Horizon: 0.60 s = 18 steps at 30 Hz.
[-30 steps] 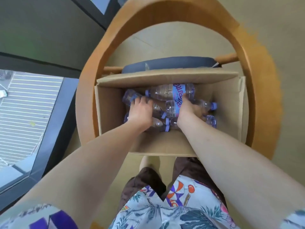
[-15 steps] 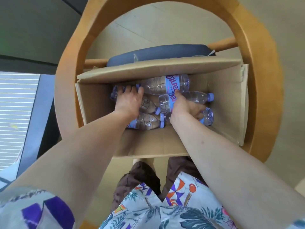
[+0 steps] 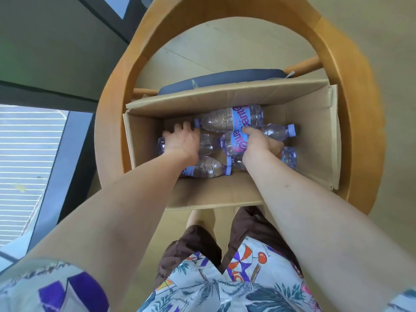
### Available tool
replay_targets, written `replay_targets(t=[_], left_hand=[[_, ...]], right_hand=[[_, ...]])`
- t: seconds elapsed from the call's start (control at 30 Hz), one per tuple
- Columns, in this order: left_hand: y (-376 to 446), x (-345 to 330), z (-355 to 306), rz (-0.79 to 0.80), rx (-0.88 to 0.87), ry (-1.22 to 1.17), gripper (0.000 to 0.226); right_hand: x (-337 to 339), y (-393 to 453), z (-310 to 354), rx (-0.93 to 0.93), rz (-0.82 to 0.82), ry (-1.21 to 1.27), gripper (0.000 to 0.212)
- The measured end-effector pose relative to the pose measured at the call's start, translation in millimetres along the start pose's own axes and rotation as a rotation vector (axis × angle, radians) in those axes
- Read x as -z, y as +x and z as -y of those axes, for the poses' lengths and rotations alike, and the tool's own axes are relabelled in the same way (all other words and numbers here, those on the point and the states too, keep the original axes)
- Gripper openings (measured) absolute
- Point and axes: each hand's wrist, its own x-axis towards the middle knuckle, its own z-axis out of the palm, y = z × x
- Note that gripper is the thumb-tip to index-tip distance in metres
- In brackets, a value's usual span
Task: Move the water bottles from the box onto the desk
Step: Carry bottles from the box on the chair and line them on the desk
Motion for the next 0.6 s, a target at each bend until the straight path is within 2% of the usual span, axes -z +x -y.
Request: replay_targets(t=[0.13, 0.23, 0.4, 0.6], left_hand=[[-7.5, -1.4, 1.9, -0.010, -0.011, -0.048, 0.067], [-16.9, -3.3, 7.2, -0.012, 0.002, -0.141, 0.074], [-41.2, -8.8, 8.8, 0.013, 0.088, -0.531, 0.076], [-82.2, 31.3, 20.4, -0.128, 0.003, -0.832, 0.073]], right_hand=[[0.6, -15.9, -5.3, 0.079, 0.050, 0.058, 0.086], [6.6, -26.4, -3.2, 0.178, 0.138, 0.080, 0.081], [30.9, -53.1, 9.8, 0.395, 0.262, 0.015, 0.073], [67.1, -101.4, 23.3, 0.489, 0.406, 0.063, 0.076]])
